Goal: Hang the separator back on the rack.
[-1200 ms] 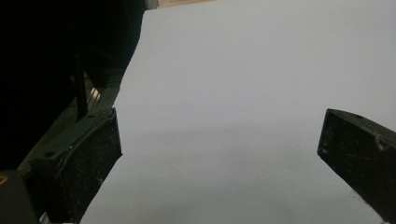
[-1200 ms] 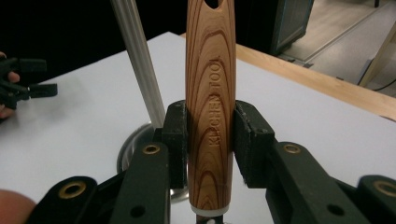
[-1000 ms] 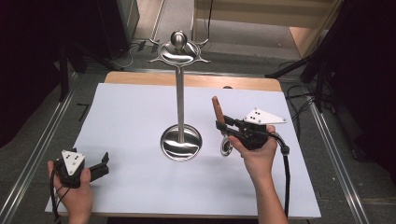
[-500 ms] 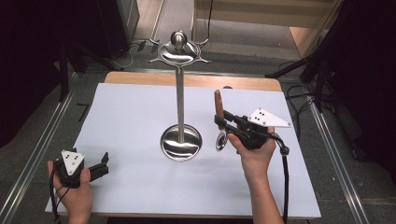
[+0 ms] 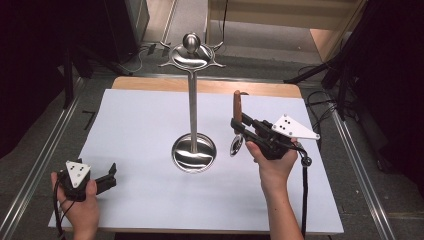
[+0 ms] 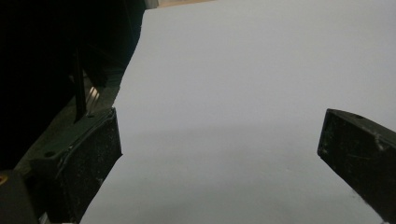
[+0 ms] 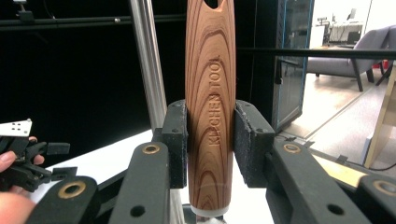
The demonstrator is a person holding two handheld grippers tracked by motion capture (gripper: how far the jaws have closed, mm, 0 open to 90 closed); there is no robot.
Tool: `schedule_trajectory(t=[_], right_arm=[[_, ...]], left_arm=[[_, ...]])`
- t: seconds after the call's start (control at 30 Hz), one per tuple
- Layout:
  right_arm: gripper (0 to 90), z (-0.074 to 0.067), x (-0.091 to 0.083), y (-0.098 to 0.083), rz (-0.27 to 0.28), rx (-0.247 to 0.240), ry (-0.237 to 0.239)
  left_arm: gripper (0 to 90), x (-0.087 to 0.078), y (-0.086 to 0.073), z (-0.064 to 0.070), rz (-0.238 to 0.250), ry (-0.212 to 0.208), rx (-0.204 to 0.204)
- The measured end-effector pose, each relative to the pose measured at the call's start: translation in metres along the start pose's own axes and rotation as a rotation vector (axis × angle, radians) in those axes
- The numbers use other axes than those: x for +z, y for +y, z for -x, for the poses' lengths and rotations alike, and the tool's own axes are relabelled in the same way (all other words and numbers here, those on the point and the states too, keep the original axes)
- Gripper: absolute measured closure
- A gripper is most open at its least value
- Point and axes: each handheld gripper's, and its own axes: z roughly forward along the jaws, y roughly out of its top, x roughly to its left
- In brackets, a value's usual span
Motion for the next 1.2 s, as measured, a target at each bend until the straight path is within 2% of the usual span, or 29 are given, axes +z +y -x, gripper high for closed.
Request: schedule_trajectory(t=[0.2, 0.47, 0.6, 0.87, 1.2], right_arm=[[70.1, -0.003, 0.002, 0.007, 0.031, -0.008, 0.005], [70.0, -0.008, 0.006, 0.016, 0.038, -0.025, 0.014], [70.0, -0.010, 0.006, 0.022, 0.057, -0.037, 0.032], [70.0, -0.014, 0.007, 0.032, 0.088, -0.049, 0.031], [70.0, -0.015, 0.008, 0.043, 0.098, -0.064, 0.031]], left_arm=[[0.2, 0.000, 0.000, 0.000, 0.002, 0.000, 0.000], [0.3, 0.000, 0.000, 0.000, 0.002, -0.001, -0.001], [0.2, 0.000, 0.000, 0.000, 0.001, -0.001, 0.004], [0.3, 0.000, 0.000, 0.000, 0.002, -0.001, 0.006], [0.3, 0.000, 0.000, 0.001, -0.004, 0.000, 0.009]])
